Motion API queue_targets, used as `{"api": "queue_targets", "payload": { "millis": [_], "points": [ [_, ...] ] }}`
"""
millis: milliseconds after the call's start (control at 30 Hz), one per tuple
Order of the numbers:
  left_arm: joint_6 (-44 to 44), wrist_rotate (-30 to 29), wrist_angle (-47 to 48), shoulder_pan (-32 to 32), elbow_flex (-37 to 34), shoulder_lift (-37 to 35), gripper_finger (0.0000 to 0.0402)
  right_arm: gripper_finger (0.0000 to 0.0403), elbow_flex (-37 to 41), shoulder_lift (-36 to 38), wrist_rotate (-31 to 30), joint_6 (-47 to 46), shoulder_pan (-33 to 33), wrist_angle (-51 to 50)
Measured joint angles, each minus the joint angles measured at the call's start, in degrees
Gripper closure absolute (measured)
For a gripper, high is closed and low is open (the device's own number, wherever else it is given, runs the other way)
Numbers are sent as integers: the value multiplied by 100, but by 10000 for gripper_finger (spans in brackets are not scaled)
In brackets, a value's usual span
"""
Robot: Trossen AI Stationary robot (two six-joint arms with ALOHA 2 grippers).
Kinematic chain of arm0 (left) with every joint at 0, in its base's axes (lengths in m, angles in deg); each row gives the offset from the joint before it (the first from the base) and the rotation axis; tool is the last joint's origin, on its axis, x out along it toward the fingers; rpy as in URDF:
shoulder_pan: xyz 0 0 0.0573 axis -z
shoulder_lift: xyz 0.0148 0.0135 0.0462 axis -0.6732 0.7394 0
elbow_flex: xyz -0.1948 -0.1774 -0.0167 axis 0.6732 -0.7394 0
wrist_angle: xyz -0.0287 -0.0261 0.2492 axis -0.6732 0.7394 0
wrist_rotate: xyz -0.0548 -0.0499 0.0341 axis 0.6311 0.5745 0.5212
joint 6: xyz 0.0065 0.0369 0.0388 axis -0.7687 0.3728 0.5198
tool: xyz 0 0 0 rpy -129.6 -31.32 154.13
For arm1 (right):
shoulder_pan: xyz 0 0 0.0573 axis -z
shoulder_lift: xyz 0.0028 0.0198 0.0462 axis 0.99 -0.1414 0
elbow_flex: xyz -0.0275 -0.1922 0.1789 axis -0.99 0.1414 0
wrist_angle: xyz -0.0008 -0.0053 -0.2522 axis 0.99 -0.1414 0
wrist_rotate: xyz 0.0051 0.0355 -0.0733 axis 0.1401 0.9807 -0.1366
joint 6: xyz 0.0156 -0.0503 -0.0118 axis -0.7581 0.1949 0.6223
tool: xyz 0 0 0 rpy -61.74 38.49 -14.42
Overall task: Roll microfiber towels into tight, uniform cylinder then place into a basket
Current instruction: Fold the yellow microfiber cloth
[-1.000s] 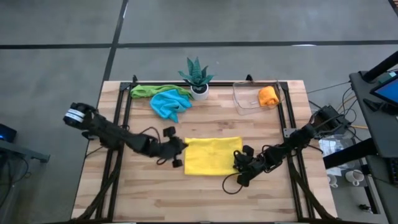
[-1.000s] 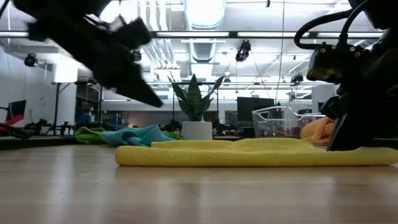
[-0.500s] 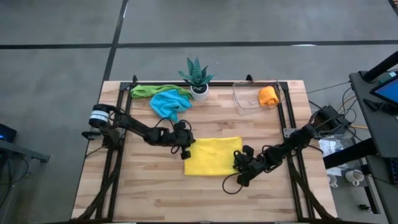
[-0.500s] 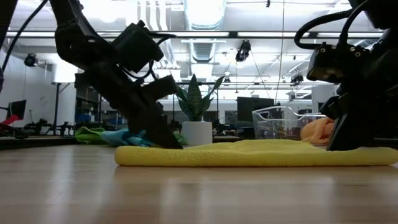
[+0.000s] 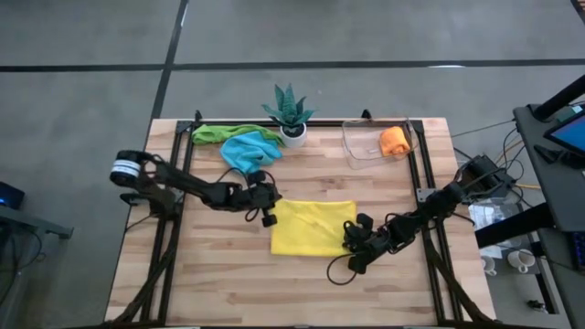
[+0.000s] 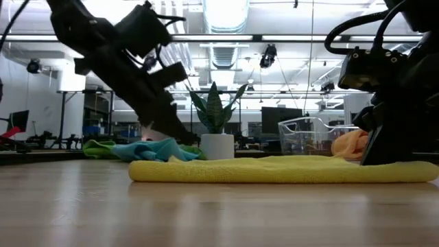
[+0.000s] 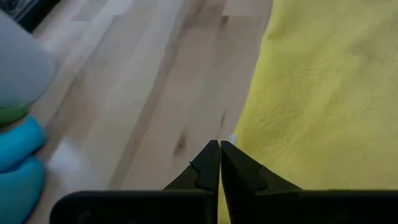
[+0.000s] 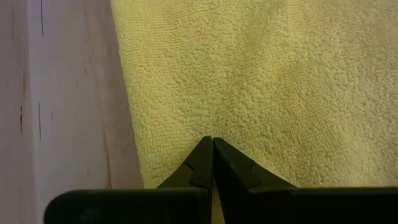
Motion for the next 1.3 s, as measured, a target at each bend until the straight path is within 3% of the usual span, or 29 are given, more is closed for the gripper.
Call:
{"api": "queue_targets", "payload": {
  "millis": [167, 600, 933, 1100, 1300],
  "points": [
    [-289, 82, 42, 2, -151, -175, 402, 394, 0, 0, 2, 0, 0, -3],
    [-590, 271, 135, 9, -142, 491, 402, 394, 0, 0, 0, 2, 0, -4],
    [-162, -72, 370, 105, -162, -963, 402, 394, -185, 153, 6, 492, 2, -151],
    [59, -123, 228, 709, -168, -1332, 402, 394, -400, 615, -602, 865, -90, -611],
    [-218, -298, 253, 1889, -138, -980, 402, 394, -444, 1129, -979, 1019, -401, -625]
  ]
}}
